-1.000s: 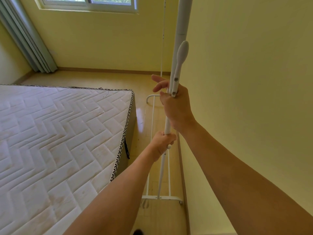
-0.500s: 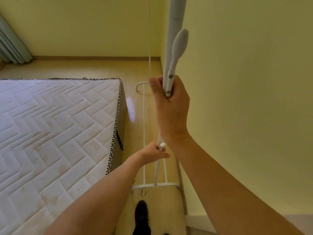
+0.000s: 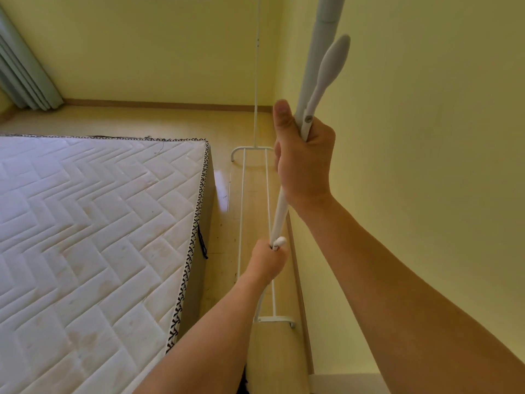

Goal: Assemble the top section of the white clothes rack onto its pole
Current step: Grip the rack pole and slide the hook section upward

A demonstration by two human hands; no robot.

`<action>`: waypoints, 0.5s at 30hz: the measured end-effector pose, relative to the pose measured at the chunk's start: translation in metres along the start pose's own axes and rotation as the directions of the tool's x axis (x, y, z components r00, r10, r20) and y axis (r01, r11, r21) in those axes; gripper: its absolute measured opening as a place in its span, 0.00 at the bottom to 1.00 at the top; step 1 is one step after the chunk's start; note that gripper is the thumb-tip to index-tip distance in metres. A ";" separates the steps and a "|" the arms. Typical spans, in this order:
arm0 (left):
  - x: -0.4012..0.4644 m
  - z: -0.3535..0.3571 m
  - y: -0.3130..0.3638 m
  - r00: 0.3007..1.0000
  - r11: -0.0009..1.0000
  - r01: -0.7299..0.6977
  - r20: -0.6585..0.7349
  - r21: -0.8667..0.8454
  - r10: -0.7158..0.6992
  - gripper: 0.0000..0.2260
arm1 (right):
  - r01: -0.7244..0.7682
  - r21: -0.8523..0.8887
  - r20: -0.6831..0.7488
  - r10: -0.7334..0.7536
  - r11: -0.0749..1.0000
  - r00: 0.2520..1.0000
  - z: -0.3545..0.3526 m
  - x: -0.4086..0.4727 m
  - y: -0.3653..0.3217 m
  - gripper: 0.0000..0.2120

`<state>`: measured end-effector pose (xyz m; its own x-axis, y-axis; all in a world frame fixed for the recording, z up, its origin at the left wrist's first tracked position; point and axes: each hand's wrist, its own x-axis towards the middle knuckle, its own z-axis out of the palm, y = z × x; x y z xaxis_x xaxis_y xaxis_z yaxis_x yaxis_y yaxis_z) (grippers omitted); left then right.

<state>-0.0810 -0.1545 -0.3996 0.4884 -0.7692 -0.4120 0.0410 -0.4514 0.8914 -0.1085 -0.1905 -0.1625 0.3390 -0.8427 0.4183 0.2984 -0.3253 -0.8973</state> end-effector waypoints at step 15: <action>0.085 -0.032 0.034 0.998 0.992 0.025 0.053 0.122 -0.032 0.16 | -0.018 -0.027 0.040 0.019 0.999 0.999 0.027 0.076 0.048 0.30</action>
<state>-0.0103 -0.2204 -0.3983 0.4402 -0.7773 -0.4495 -0.0537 -0.5225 0.8509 -0.0441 -0.2588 -0.1703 0.3804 -0.8306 0.4067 0.2681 -0.3218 -0.9081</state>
